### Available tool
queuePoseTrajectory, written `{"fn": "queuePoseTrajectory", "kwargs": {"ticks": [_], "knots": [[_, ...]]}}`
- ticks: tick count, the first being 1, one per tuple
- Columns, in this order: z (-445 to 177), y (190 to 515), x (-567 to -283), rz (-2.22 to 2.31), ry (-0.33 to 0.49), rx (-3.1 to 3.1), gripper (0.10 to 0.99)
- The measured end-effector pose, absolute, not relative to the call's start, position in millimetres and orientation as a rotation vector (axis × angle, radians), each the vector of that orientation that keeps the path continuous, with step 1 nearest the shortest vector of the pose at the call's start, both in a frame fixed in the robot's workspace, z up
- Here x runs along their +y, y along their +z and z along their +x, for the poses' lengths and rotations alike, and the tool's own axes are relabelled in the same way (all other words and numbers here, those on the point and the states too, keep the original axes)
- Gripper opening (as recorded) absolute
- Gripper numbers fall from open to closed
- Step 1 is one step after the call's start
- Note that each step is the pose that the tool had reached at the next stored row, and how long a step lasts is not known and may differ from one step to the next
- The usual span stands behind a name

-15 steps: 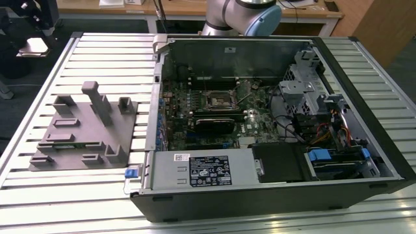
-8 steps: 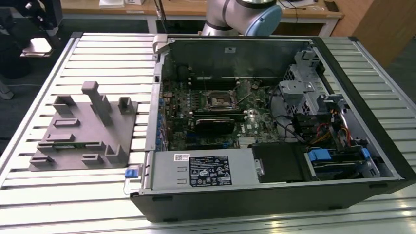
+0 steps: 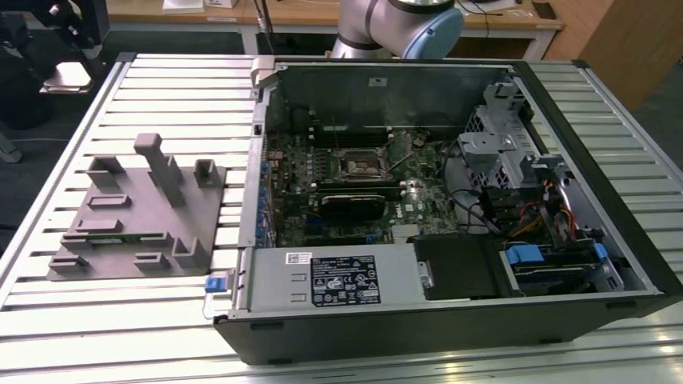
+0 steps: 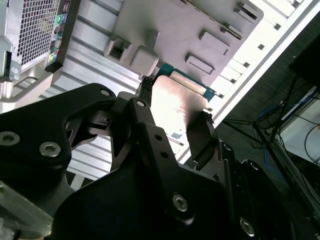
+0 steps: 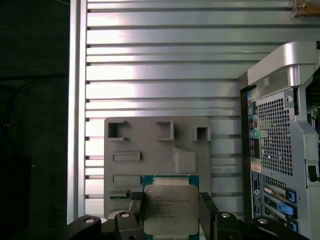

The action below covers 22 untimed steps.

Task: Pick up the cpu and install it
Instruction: 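Pick up the cpu and move it towards the insertion slot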

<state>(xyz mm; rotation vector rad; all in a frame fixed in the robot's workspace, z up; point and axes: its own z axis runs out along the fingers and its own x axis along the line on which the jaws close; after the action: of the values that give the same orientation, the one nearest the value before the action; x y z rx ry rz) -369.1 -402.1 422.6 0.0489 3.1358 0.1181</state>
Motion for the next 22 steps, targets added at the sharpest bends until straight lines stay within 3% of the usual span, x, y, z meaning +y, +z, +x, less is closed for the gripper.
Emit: {"fn": "queuePoseTrajectory", "kwargs": {"ticks": [22], "knots": [[-349, 423, -402, 0.049, 0.118, 3.136, 0.529]]}}
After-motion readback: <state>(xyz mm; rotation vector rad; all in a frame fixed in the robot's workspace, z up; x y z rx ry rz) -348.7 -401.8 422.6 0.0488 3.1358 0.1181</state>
